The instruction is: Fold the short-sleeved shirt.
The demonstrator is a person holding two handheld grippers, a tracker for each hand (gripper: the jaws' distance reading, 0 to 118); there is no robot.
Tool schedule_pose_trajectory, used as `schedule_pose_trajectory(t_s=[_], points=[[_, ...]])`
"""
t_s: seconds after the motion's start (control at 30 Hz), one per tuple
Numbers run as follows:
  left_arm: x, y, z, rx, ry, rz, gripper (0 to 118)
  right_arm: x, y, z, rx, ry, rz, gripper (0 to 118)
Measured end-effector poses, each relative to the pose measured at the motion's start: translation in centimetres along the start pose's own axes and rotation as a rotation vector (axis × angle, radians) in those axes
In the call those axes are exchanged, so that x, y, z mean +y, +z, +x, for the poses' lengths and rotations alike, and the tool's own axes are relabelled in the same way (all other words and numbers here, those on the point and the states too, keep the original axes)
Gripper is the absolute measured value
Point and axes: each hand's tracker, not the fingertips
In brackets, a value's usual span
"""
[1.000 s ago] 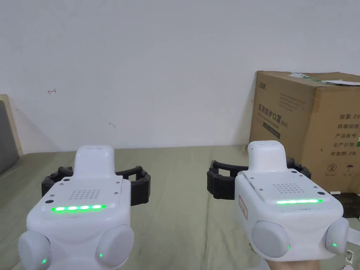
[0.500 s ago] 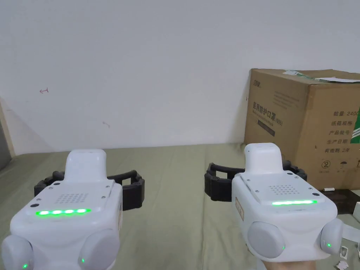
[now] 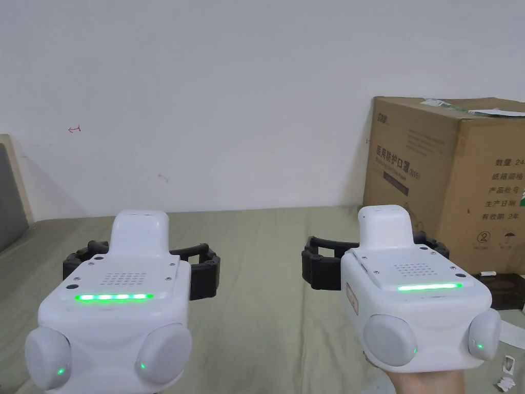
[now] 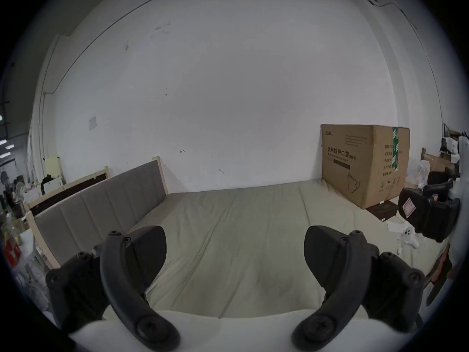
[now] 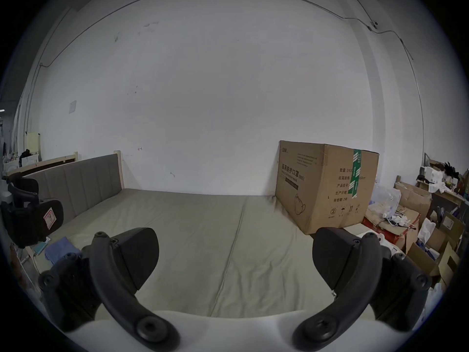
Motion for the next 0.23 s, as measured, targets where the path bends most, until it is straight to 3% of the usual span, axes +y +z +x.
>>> schedule_pose_trajectory(t_s=[0.23], points=[[0.22,-0.27,-0.16,-0.011,0.059,0.004,111,0.13,0.03,0.12,0.001,0.002,0.011,118]])
